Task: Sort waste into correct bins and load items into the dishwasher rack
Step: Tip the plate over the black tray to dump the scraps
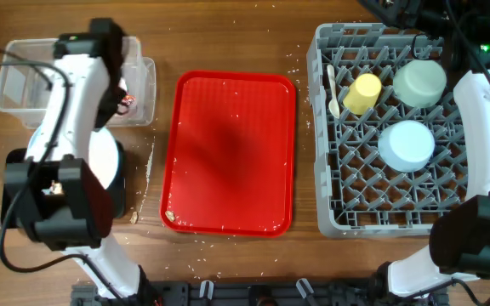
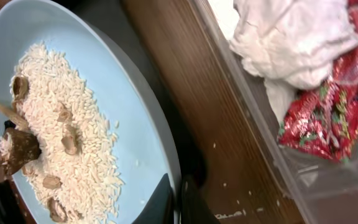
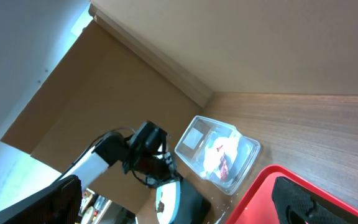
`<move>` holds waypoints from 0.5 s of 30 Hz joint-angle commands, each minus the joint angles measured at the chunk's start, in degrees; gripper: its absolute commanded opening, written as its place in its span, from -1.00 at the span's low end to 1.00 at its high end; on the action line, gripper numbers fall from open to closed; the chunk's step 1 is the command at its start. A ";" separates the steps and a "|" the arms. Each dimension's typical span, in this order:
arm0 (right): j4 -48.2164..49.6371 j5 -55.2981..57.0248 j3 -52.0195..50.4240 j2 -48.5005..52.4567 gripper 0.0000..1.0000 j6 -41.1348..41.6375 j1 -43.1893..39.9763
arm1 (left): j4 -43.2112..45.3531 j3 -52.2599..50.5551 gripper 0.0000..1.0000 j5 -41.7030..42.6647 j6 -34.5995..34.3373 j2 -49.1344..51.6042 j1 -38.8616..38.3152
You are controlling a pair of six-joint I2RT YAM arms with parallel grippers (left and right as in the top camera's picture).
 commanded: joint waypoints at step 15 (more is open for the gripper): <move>0.00 0.55 0.26 -0.61 0.99 0.13 -0.13 | 7.04 1.03 -0.92 45.99 14.14 -7.23 30.01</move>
